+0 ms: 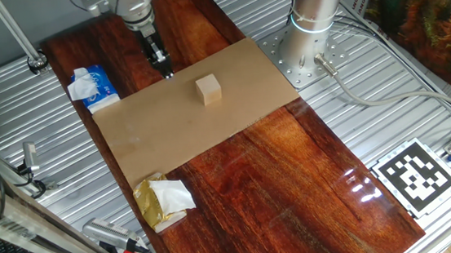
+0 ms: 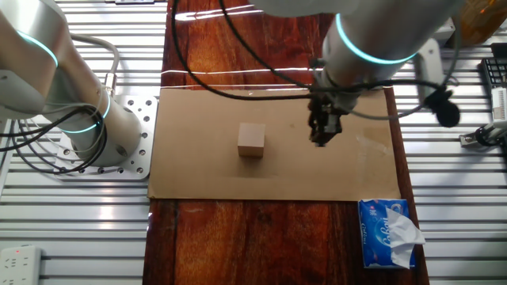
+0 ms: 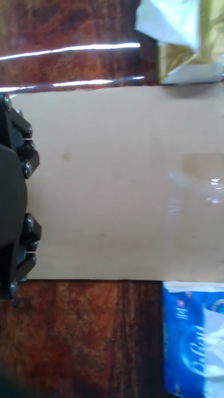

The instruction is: Grab the block and place it at the designated location

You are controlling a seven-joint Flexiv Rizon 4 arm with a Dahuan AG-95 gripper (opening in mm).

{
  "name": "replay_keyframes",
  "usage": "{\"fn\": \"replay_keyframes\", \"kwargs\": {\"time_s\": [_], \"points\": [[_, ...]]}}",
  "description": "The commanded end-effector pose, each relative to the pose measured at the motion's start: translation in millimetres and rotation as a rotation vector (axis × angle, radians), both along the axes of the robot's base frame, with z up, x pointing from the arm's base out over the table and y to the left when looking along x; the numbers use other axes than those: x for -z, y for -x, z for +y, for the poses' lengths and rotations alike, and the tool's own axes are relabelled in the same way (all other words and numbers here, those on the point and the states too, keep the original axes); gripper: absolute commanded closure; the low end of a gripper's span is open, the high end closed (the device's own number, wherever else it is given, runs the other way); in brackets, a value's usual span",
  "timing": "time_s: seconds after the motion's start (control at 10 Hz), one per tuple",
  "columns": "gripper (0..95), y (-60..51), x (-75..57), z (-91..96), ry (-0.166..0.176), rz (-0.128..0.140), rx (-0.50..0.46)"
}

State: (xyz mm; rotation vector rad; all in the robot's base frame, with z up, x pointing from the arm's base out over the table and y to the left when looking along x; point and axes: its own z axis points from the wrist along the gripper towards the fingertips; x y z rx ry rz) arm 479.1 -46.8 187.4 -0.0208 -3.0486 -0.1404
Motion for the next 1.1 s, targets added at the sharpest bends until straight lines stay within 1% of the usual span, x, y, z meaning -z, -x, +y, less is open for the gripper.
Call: {"fn": "replay_keyframes", "kwargs": {"time_s": [0.1,0.2,0.4,0.6,0.7,1.1], "points": [[57.0,-0.6,-1.5,0.4,0.004,-0.002,0.003],[95.0,-1.6,-2.0,0.7,0.009,-0.004,-0.002],[95.0,-4.1,-3.5,1.6,0.038,-0.003,-0.007],[95.0,-4.9,-3.9,2.1,0.047,-0.003,-0.004],[95.0,-7.4,-4.6,3.5,0.054,-0.002,0.004],[95.0,-8.5,-3.7,5.0,0.060,0.001,0.004]]}}
